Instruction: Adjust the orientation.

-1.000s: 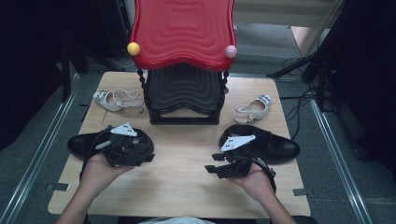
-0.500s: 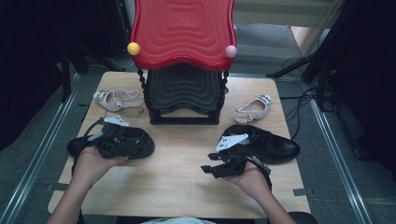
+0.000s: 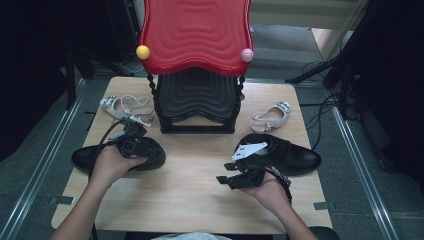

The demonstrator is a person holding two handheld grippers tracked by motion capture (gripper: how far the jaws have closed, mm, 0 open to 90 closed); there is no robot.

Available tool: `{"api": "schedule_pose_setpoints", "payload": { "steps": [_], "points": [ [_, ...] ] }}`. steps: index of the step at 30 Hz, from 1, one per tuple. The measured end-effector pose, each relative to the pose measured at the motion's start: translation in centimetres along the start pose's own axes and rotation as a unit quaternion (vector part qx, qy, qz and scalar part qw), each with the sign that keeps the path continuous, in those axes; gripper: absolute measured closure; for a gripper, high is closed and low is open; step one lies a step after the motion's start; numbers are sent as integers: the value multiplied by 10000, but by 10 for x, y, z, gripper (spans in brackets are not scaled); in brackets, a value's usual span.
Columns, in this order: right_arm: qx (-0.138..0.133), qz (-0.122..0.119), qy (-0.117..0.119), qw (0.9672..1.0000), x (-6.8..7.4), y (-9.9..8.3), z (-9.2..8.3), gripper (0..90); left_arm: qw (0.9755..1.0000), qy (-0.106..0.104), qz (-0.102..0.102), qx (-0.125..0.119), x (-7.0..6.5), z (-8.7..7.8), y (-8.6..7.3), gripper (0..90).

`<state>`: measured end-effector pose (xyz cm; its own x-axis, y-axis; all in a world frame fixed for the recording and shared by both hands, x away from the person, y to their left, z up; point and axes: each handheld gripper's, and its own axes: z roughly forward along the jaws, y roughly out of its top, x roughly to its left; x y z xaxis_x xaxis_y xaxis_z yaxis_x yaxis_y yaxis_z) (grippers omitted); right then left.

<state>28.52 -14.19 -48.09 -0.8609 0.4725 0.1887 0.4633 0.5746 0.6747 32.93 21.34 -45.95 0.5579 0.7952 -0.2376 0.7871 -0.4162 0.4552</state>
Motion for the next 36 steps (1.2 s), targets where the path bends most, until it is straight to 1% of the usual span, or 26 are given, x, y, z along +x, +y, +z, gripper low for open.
{"api": "schedule_pose_setpoints", "payload": {
  "steps": [2,3,4,5,6,7,8,11,12,15,18,19,21,23,24,26,28,30,31,34,36],
  "points": [
    [20,12,-4,10000,0,0,0,461,9999,149,-48,56,2,6,1,537],
    [23,14,-4,10000,0,0,0,461,9998,181,-8,60,2,8,1,551],
    [20,10,-5,10000,0,0,0,460,9999,114,-22,34,4,10,0,578],
    [20,4,-3,10000,0,0,0,459,9999,114,-22,34,4,10,0,601],
    [19,-7,9,10000,0,0,0,459,9999,-30,-92,28,6,13,0,640],
    [24,-3,18,10000,0,0,1,459,10000,-27,-65,41,7,15,-1,654],
    [34,-2,17,10000,0,0,1,458,9999,-100,-94,20,8,17,-1,671],
    [40,-14,21,10000,1,0,1,458,9999,-64,-78,3,7,19,-1,690],
    [40,-22,19,10000,1,0,1,457,10000,-66,-44,-6,7,19,-2,694],
    [56,-1,19,10000,1,0,2,454,9999,-120,24,-48,9,18,-3,700],
    [60,2,17,10000,0,0,2,452,9999,-113,-1,-56,9,16,-3,721],
    [46,14,18,10000,0,0,1,450,9999,-108,-51,-89,9,13,-2,736],
    [7,7,29,10000,-1,0,0,450,9999,-108,-42,-79,8,10,-3,746],
    [7,33,51,10000,-2,0,0,450,9999,-63,-35,-93,6,6,-3,756],
    [13,41,56,10000,-2,0,0,450,9999,-4,-56,-163,4,3,-4,763],
    [6,40,66,10000,-2,0,0,450,9999,26,0,-122,2,-3,-4,780],
    [-2,39,67,10000,-2,0,0,449,9998,89,50,-143,-1,-10,-6,788],
    [-4,40,70,10000,-2,0,0,448,9998,70,73,-146,-3,-16,-8,792],
    [-5,44,68,10000,-2,0,0,447,9999,8,62,-137,-3,-20,-9,794],
    [-13,82,65,9999,-3,0,0,445,9998,-39,32,-194,-5,-31,-12,803],
    [-16,93,68,9999,-3,0,-1,444,9996,-153,2,-240,-8,-37,-12,808]
  ]
}}
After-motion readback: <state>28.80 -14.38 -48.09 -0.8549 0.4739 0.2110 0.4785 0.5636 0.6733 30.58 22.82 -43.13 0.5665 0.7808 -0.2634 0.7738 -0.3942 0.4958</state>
